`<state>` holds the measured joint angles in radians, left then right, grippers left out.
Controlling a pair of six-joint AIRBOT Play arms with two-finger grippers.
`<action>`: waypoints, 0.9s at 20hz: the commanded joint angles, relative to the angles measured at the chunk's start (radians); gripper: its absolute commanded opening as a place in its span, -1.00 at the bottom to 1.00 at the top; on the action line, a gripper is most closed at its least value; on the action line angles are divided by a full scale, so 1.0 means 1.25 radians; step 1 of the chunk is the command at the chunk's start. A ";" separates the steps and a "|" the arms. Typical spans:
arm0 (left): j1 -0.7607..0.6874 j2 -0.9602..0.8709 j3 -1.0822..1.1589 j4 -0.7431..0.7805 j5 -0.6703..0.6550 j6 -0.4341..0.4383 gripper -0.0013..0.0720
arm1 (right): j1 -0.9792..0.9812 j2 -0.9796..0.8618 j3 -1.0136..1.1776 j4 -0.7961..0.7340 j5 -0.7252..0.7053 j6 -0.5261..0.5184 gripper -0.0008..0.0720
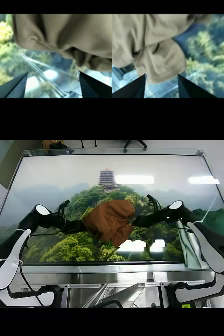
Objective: Fold the shirts.
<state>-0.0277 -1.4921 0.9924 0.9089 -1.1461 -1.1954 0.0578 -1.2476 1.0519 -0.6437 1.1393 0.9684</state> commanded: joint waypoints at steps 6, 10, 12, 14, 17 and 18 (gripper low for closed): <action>-0.054 -0.125 0.078 -0.036 0.104 0.001 0.09 | 0.120 -0.045 -0.044 0.027 -0.133 0.000 0.20; -0.054 -0.137 0.115 -0.036 0.085 0.002 -0.70 | 0.121 -0.047 -0.041 0.088 -0.144 -0.045 -0.69; -0.054 -0.137 0.140 -0.032 0.057 0.002 -0.70 | 0.115 -0.042 -0.031 0.082 -0.145 -0.045 -0.54; -0.052 -0.137 0.166 -0.028 0.019 0.009 -0.69 | 0.078 -0.023 -0.018 0.075 -0.132 -0.044 0.34; -0.020 -0.137 0.200 -0.029 -0.067 0.032 -0.39 | -0.033 0.016 -0.017 0.055 -0.113 -0.003 0.37; -0.002 -0.137 0.209 -0.029 -0.093 0.034 0.09 | -0.070 0.022 -0.017 0.055 -0.090 0.001 0.38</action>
<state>-0.0681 -1.6623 1.2144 0.8707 -1.1587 -1.1721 0.0738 -1.2499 1.0260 -0.5640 0.9855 0.9363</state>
